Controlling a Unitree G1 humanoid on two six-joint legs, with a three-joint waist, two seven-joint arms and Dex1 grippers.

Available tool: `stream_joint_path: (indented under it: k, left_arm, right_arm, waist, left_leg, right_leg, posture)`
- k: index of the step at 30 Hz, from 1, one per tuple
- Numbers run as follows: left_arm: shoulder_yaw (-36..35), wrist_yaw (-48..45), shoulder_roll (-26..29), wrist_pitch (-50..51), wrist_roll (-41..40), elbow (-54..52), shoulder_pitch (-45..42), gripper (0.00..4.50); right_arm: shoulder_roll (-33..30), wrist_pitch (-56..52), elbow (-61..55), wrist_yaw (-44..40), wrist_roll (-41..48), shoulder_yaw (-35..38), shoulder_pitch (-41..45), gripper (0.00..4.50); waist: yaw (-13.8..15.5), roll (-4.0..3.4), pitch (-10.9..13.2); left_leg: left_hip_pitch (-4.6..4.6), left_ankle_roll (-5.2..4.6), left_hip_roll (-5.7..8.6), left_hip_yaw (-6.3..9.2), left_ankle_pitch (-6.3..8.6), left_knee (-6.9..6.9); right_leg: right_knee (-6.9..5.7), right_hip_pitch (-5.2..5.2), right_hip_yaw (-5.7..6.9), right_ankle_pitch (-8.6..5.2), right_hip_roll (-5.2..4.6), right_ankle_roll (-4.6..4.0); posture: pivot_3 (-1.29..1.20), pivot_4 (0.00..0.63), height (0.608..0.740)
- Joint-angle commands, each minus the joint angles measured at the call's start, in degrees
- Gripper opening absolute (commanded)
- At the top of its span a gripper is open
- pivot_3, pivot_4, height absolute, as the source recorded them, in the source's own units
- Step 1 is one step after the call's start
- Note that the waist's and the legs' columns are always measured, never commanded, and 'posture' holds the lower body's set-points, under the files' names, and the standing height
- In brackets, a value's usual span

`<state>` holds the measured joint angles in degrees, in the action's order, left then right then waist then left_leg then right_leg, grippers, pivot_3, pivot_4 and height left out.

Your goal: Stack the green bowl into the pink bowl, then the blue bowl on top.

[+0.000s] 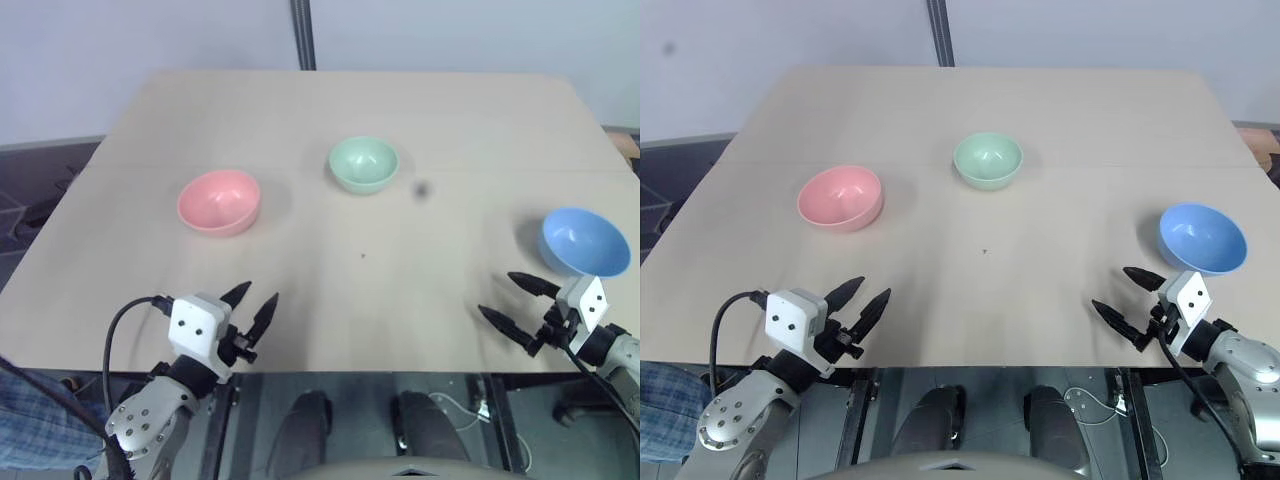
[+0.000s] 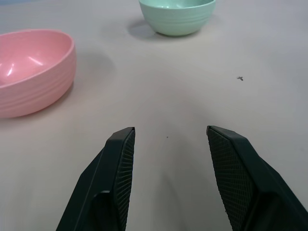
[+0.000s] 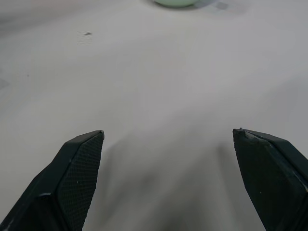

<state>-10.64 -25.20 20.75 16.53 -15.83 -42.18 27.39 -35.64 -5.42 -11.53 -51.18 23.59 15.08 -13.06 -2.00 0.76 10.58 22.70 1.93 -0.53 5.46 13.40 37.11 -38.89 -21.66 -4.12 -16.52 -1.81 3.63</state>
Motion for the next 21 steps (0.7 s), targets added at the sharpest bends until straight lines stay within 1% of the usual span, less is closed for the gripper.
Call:
stream_joint_path:
  k: [1,5,8,12,15,21]
  left_arm:
    - [0.39,-0.21,0.57,-1.0,-0.09,-1.54,-0.43,2.5]
    - [0.79,-0.25,1.07,-0.64,0.3,-0.74,-1.74,2.5]
    - [1.5,0.28,1.43,0.52,0.85,-0.08,-2.97,2.5]
    - [2.54,1.11,1.81,3.14,0.98,0.84,-5.33,2.5]
    - [3.0,1.95,2.34,5.39,1.96,0.99,-7.31,2.5]
    - [-0.18,5.02,4.83,10.98,4.24,3.79,-13.81,2.5]
  right_arm:
    - [-0.97,-0.06,-0.67,-1.01,1.4,1.27,0.3,4.5]
    - [-0.25,2.57,-0.94,-3.12,2.85,1.69,1.14,4.5]
    - [0.41,3.4,-3.55,-5.02,6.67,2.8,1.3,4.5]
    - [-0.88,-0.59,-8.91,-5.95,12.13,3.21,0.86,4.5]
    - [-2.43,-2.86,-12.17,-6.86,14.14,2.98,0.49,4.5]
    - [-4.71,-6.71,-16.78,-7.76,17.71,2.91,0.35,4.5]
  waist:
    - [0.0,0.0,0.0]
    - [-0.01,0.0,0.0]
    - [-0.01,0.0,0.0]
    - [0.0,-0.01,0.0]
    - [0.0,0.01,0.0]
    - [0.07,0.02,-0.01]
  left_leg:
    - [0.0,0.0,0.0,0.0,0.0,0.0]
    - [0.0,0.0,0.0,0.0,0.0,0.0]
    - [-0.01,0.0,0.0,0.0,0.0,0.0]
    - [0.0,-0.01,0.0,0.02,0.0,0.0]
    - [0.01,0.0,0.0,0.02,0.0,0.0]
    - [0.01,-0.01,0.0,0.08,0.0,0.0]
  right_leg:
    - [0.0,0.0,0.0,0.0,0.0,0.0]
    - [0.0,0.0,0.0,0.0,0.0,0.0]
    - [0.0,0.0,0.0,0.0,0.0,0.0]
    - [-0.01,0.0,0.01,0.01,0.01,0.01]
    - [0.0,0.01,0.01,0.01,0.01,0.01]
    - [-0.02,0.01,0.06,0.01,0.02,0.02]
  posture:
    - [0.0,0.15,0.74]
    - [0.0,0.15,0.74]
    - [0.0,0.15,0.74]
    - [0.0,0.15,0.74]
    - [0.0,0.15,0.74]
    - [0.0,0.15,0.74]
